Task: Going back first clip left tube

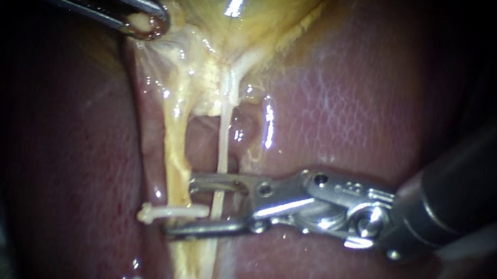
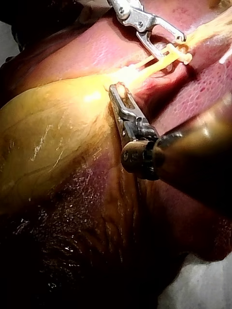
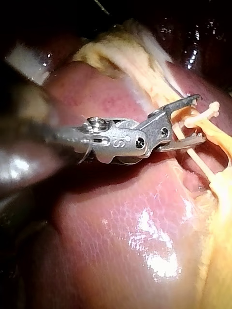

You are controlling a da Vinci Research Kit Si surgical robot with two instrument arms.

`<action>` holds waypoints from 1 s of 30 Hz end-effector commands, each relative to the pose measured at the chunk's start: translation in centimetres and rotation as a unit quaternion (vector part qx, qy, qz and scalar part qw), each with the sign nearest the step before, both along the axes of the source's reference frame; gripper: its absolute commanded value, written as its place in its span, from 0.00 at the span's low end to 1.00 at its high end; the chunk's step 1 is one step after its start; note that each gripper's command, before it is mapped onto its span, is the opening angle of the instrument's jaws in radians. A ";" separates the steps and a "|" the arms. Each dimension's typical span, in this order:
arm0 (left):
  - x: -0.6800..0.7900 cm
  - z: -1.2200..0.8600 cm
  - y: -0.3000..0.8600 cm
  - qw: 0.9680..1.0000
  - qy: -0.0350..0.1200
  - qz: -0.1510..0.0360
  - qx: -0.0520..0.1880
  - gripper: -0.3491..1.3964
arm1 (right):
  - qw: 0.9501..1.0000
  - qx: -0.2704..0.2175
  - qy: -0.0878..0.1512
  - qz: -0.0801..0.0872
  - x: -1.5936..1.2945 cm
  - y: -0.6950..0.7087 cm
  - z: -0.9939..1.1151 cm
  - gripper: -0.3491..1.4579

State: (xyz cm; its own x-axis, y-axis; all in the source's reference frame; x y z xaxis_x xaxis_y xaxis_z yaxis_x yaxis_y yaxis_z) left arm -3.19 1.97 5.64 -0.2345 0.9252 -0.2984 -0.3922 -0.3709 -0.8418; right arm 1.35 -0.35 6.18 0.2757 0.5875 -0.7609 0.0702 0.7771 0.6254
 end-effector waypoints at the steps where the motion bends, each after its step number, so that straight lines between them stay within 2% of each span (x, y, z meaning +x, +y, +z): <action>1: 0.00 -0.01 0.00 1.000 0.000 0.000 0.000 0.00 | 1.000 -0.015 -0.005 -0.004 -0.09 0.06 -0.09 0.47; 4: 0.00 -0.01 0.00 1.000 0.000 0.000 0.000 0.00 | 0.999 -0.046 -0.024 -0.012 -0.32 0.23 -0.30 0.47; 8: 0.00 0.00 0.01 1.000 0.000 0.000 0.000 0.00 | 0.994 -0.086 -0.058 -0.028 -0.68 0.46 -0.60 0.47; 14: 0.00 0.02 0.00 1.000 0.000 0.000 -0.001 0.00 | 0.991 -0.106 -0.082 -0.027 -1.09 0.62 -0.84 0.47; 17: 0.00 0.02 0.00 1.000 0.000 0.000 -0.001 0.00 | 0.989 -0.112 -0.093 -0.030 -1.18 0.66 -0.88 0.47; 20: 0.00 0.04 -0.01 1.000 0.000 0.000 -0.001 0.00 | 0.987 -0.115 -0.101 -0.044 -1.21 0.67 -0.90 0.47; 22: -0.02 0.08 -0.02 1.000 0.001 -0.001 -0.003 0.00 | 0.987 -0.115 -0.103 -0.046 -1.21 0.66 -0.90 0.47; 26: -0.09 0.28 -0.11 1.000 0.004 -0.003 -0.009 0.00 | 0.987 -0.118 -0.102 -0.048 -1.21 0.65 -0.91 0.47; 28: -0.15 0.39 -0.16 1.000 0.000 0.002 -0.012 0.00 | 0.987 -0.118 -0.102 -0.048 -1.21 0.65 -0.91 0.47; 30: -0.22 0.50 -0.20 1.000 0.002 0.004 -0.008 0.00 | 0.987 -0.117 -0.101 -0.049 -1.21 0.65 -0.91 0.47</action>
State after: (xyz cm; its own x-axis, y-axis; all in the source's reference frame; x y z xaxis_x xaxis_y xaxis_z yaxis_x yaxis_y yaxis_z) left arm -3.45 1.75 6.20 -0.2451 0.9174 -0.3134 -0.3906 -0.3893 -0.8342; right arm 0.14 0.30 5.26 0.4825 0.3646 -0.7964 0.0441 0.8980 0.4378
